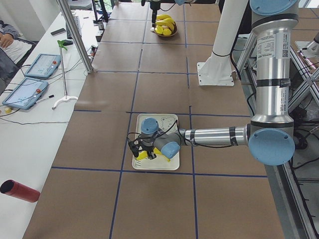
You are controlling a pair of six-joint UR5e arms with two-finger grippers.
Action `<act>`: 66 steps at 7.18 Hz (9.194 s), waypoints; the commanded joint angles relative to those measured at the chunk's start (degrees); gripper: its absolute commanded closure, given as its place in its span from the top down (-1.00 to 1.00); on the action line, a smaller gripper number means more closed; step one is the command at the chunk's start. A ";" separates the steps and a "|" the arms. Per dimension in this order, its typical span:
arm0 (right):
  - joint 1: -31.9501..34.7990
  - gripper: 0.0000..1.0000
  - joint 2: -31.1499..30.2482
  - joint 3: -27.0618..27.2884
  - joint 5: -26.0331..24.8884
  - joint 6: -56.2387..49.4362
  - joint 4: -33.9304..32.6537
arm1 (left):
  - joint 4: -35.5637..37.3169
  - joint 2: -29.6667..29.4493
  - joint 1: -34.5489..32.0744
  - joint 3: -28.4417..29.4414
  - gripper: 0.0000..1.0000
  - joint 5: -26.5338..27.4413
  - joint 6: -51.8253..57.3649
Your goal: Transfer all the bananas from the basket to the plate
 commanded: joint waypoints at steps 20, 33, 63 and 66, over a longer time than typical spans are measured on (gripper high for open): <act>-8.02 0.90 -52.37 -1.84 -15.99 14.95 50.64 | 0.36 -3.57 -10.47 -8.10 1.00 -11.32 19.28; 1.41 -0.96 -52.30 6.76 -0.77 12.32 50.90 | 0.36 -3.57 -9.94 -7.92 1.00 -11.32 19.20; -21.93 0.99 6.77 -15.64 -17.49 33.31 50.99 | -2.54 -38.81 21.44 -11.61 -1.00 -0.16 -29.76; -17.37 0.99 6.68 -14.94 -13.48 33.14 43.90 | -1.93 -35.57 20.21 -12.49 -1.00 0.19 -29.93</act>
